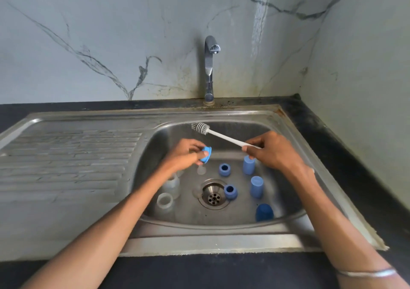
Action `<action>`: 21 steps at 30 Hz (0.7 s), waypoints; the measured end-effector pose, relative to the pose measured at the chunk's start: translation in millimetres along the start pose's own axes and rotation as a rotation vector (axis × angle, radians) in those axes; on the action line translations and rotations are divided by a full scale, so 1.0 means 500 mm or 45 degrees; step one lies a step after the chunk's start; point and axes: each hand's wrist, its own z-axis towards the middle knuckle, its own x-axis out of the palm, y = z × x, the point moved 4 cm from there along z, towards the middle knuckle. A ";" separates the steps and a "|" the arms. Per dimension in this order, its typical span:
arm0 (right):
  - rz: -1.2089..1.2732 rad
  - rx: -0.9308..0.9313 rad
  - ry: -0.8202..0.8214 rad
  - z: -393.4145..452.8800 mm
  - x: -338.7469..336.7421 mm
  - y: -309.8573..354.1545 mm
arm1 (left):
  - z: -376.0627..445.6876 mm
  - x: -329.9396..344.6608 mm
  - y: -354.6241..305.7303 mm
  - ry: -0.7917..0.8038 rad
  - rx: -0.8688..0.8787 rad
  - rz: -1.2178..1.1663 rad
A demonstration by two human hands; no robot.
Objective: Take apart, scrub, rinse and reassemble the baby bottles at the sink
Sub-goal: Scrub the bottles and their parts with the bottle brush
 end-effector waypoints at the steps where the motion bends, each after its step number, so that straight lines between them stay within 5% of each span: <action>1: 0.012 0.002 0.009 -0.002 -0.003 0.003 | -0.007 -0.026 0.006 -0.068 -0.067 -0.201; 8: 0.011 0.007 0.093 -0.014 -0.012 0.017 | -0.005 -0.108 0.034 -0.371 -0.193 -0.908; 12: -0.070 -0.033 0.055 -0.015 0.001 0.028 | 0.011 -0.091 0.026 -0.275 -0.144 -0.861; 17: -0.261 -0.042 -0.240 -0.038 -0.030 0.048 | 0.025 -0.080 0.026 -0.248 -0.036 -0.667; 21: -0.276 0.081 -0.175 -0.040 -0.012 0.049 | 0.036 -0.085 0.024 -0.254 0.102 -0.582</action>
